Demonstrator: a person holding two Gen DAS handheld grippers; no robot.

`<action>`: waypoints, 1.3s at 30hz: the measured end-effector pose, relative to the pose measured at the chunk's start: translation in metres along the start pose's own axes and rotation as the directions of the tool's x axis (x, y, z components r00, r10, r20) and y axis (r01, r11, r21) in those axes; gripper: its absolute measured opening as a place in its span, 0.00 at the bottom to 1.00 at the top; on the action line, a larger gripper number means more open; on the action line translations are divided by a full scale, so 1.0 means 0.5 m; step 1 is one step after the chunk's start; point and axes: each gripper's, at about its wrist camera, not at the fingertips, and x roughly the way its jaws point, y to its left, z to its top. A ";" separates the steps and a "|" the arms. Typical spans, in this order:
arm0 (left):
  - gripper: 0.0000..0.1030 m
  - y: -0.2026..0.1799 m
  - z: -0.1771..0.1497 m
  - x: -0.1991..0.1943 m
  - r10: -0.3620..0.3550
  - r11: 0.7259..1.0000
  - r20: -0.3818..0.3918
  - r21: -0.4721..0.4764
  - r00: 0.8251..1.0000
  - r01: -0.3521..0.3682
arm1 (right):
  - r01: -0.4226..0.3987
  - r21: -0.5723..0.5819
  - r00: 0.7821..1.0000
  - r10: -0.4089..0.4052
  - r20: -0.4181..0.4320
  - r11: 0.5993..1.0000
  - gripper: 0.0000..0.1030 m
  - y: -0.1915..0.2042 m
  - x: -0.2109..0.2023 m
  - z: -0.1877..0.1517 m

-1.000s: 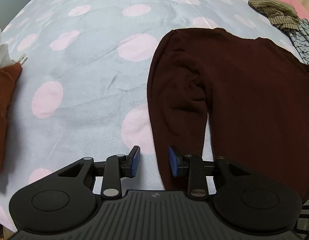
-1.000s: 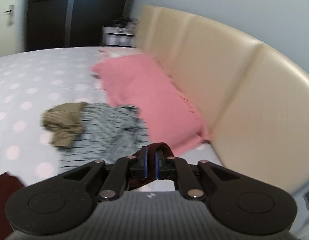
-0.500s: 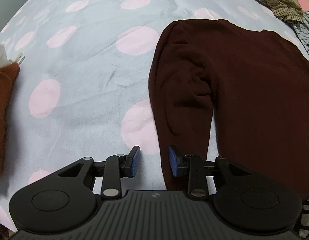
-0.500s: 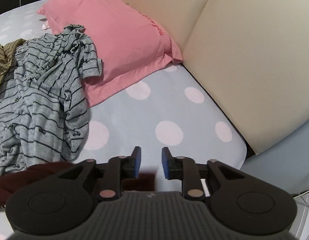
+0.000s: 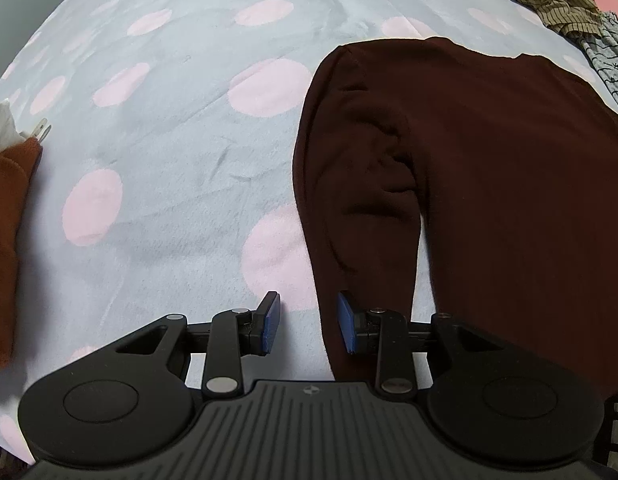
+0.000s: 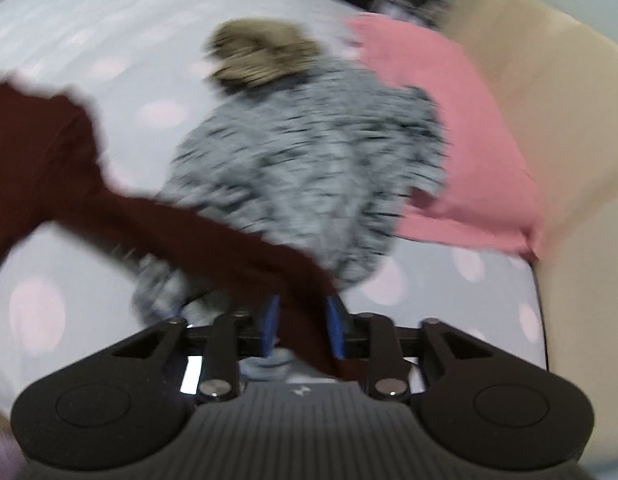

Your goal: Fold clothes

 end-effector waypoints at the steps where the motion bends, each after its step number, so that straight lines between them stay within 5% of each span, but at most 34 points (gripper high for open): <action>1: 0.28 -0.001 0.000 0.000 0.002 1.000 0.000 0.004 1.000 -0.002 | -0.009 -0.051 1.000 0.008 -0.006 0.999 0.44 0.019 0.009 -0.002; 5: 0.29 -0.005 0.002 0.002 0.010 1.000 -0.001 0.024 1.000 -0.010 | 0.015 -0.158 0.999 -0.019 -0.029 0.987 0.41 0.054 0.042 0.001; 7: 0.29 -0.005 0.003 0.000 0.012 1.000 0.002 0.027 1.000 -0.012 | 0.027 -0.168 0.999 -0.033 -0.038 0.985 0.28 0.053 0.054 0.005; 8: 0.29 -0.005 0.003 -0.001 0.012 1.000 0.005 0.028 1.000 -0.012 | 0.032 -0.169 0.998 -0.040 -0.045 0.985 0.13 0.051 0.055 0.007; 11: 0.29 -0.004 0.002 -0.006 0.007 1.000 0.013 0.025 1.000 -0.007 | 0.042 -0.129 0.999 -0.044 -0.012 0.991 0.07 0.042 0.030 0.010; 19: 0.29 -0.002 0.001 -0.002 0.006 1.000 0.011 0.023 1.000 -0.006 | 0.062 -0.024 0.993 -0.059 0.105 0.998 0.04 0.010 -0.076 0.091; 27: 0.29 0.001 0.003 0.002 0.008 1.000 0.008 0.006 1.000 -0.008 | 0.236 0.062 0.968 -0.229 -0.101 0.970 0.04 -0.036 0.095 0.186; 31: 0.30 0.007 0.004 -0.004 -0.012 1.000 0.016 -0.007 1.000 0.013 | 0.274 0.120 0.951 -0.250 -0.182 0.954 0.05 -0.044 0.157 0.186; 34: 0.42 0.012 0.001 -0.014 -0.023 1.000 0.030 -0.009 0.999 0.023 | 0.262 0.177 0.958 -0.235 -0.164 0.949 0.06 -0.037 0.146 0.183; 39: 0.43 0.021 -0.015 -0.032 -0.048 0.998 0.045 -0.031 0.998 0.050 | 0.174 0.254 0.984 -0.159 -0.079 0.952 0.10 0.013 0.083 0.207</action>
